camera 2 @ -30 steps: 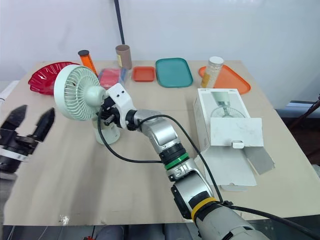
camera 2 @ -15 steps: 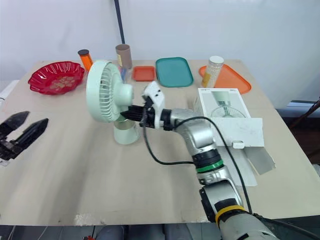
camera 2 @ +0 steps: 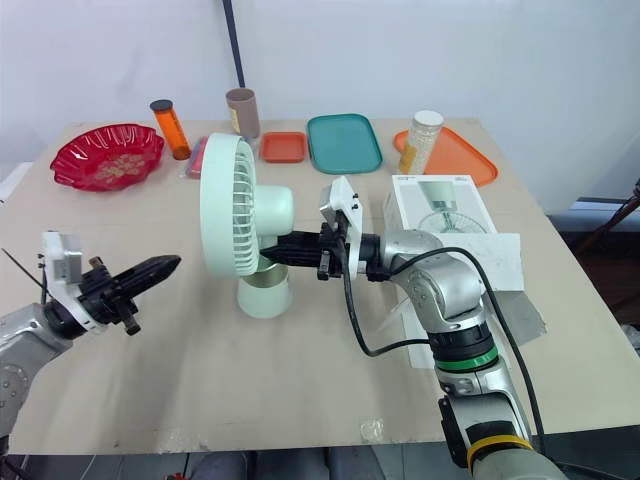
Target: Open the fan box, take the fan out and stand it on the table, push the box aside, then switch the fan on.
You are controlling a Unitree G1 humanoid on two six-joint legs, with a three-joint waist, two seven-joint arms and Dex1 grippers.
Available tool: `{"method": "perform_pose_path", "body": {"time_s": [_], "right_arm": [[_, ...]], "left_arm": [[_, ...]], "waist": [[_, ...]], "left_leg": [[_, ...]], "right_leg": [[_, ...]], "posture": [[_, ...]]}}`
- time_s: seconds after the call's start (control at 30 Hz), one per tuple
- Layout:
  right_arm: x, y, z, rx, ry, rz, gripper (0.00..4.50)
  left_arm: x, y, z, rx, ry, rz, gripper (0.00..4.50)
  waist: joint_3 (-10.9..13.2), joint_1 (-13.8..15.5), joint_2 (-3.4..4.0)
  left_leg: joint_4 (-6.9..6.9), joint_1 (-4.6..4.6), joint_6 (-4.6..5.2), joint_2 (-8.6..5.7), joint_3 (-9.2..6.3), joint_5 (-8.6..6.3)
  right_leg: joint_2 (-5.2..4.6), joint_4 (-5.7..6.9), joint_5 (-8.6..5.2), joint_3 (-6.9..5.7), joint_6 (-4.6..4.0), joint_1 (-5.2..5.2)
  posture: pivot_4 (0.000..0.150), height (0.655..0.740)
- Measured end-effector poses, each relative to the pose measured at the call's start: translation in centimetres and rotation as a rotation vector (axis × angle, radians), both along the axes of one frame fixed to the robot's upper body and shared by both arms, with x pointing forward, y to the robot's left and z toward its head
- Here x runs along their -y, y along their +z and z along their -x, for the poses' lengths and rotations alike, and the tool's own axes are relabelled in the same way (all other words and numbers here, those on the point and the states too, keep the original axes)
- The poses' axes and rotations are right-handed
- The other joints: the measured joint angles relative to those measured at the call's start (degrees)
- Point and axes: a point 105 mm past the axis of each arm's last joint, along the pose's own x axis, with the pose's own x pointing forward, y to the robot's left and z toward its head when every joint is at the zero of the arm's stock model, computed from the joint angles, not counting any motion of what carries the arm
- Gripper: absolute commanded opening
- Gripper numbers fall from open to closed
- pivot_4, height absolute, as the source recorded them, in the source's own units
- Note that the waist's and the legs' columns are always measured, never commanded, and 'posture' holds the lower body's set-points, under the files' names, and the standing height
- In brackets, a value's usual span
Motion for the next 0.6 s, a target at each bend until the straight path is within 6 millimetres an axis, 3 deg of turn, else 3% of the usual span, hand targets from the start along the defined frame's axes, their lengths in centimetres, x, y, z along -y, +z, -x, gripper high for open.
{"method": "perform_pose_path", "body": {"time_s": [0.1, 0.27, 0.6], "right_arm": [[-0.2, 0.0, 0.6, -0.011, 0.005, -0.003, 0.36], [-0.5, -0.1, 1.1, -0.001, 0.012, 0.008, 0.36], [-0.9, -3.8, 1.8, -0.026, 0.015, 0.108, 0.36]], "left_arm": [[1.9, -1.4, 0.0, -0.021, -0.066, -0.028, 0.03], [3.2, -1.9, -0.7, 0.008, -0.071, -0.039, 0.03], [4.0, -2.8, -0.8, 0.001, -0.094, -0.077, 0.03]], "waist": [[0.0, 0.1, 0.00], [0.0, 0.2, -0.01], [0.0, 0.2, -0.01]], "left_leg": [[0.00, -0.01, 0.00, -0.01, 0.00, 0.00], [0.01, 0.01, 0.00, 0.00, -0.01, 0.00], [0.01, 0.01, 0.00, 0.00, -0.01, 0.00]], "right_leg": [[0.00, 0.00, 0.00, 0.01, 0.01, -0.01], [0.02, 0.00, 0.00, 0.02, 0.01, 0.02], [0.03, 0.00, 0.00, 0.02, 0.02, 0.01]], "posture": [[0.150, 0.7400], [0.150, 0.7400], [0.150, 0.7400]]}}
